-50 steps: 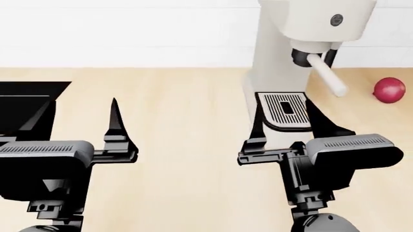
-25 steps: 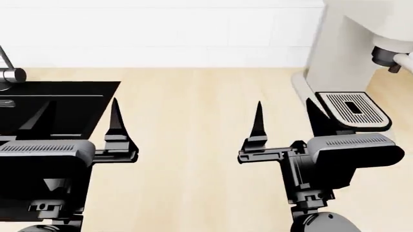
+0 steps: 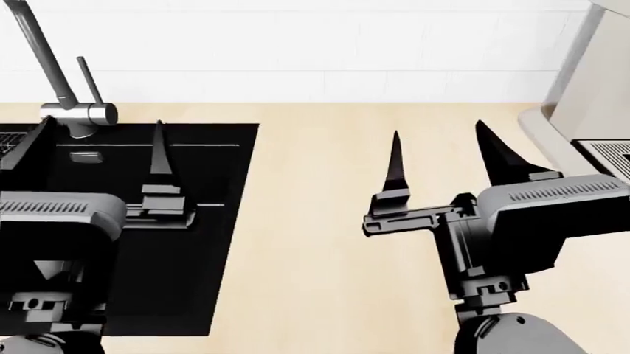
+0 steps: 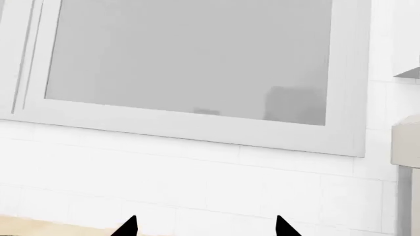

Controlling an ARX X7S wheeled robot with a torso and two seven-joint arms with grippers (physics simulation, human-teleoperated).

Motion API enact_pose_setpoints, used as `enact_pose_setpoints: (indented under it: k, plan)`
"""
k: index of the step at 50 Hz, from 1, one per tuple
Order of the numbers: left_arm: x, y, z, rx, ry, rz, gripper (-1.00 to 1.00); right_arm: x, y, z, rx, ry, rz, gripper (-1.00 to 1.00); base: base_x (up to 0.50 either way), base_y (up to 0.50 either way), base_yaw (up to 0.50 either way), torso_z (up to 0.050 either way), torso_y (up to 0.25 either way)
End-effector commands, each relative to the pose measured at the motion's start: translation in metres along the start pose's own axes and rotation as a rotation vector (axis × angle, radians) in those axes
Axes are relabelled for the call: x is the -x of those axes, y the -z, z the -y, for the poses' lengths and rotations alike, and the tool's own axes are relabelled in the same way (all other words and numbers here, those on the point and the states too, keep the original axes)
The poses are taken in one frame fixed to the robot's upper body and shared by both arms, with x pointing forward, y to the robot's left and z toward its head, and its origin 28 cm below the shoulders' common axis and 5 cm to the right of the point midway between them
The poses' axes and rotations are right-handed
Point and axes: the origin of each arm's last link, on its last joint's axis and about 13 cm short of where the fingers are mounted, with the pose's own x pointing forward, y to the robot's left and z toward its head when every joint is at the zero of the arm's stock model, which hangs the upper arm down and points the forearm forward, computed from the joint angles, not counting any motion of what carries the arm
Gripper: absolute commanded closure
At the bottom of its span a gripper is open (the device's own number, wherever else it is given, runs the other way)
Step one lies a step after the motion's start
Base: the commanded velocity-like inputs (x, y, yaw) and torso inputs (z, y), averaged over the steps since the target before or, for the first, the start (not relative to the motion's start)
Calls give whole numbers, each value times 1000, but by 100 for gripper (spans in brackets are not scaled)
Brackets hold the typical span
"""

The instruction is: Pick the bar and vinegar from the counter and place them in the cabinets closest to them.

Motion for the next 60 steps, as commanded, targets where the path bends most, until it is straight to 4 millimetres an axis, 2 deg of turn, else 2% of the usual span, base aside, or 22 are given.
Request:
enact_pose_setpoints:
  k: [1,14,21,26,31,47,60]
  plan:
    - [-6,-25,-6,-55,1,71,-100,-2,-32,6,79,-16,51,-100,-8,500,0,0,0]
    - [-10,-42,-14,-105,-3,84,-100,2,-63,13,169,-6,70,-100,-9,500,0,0,0]
    - [-12,-49,-30,34,85,34,-100,7,-73,18,178,-52,12,-100,-12,500,0,0,0]
    - [-12,-55,-38,34,79,18,-100,10,-88,22,202,-74,-16,-100,-9,500,0,0,0]
    - [-8,-57,-37,20,79,27,-100,10,-103,23,228,-80,-1,-100,-8,500,0,0,0]
    - [-10,-59,-38,24,69,34,-100,10,-115,23,248,-84,22,-100,-4,500,0,0,0]
    - [-10,-57,-38,20,70,36,-100,8,-115,22,255,-86,20,-100,-4,500,0,0,0]
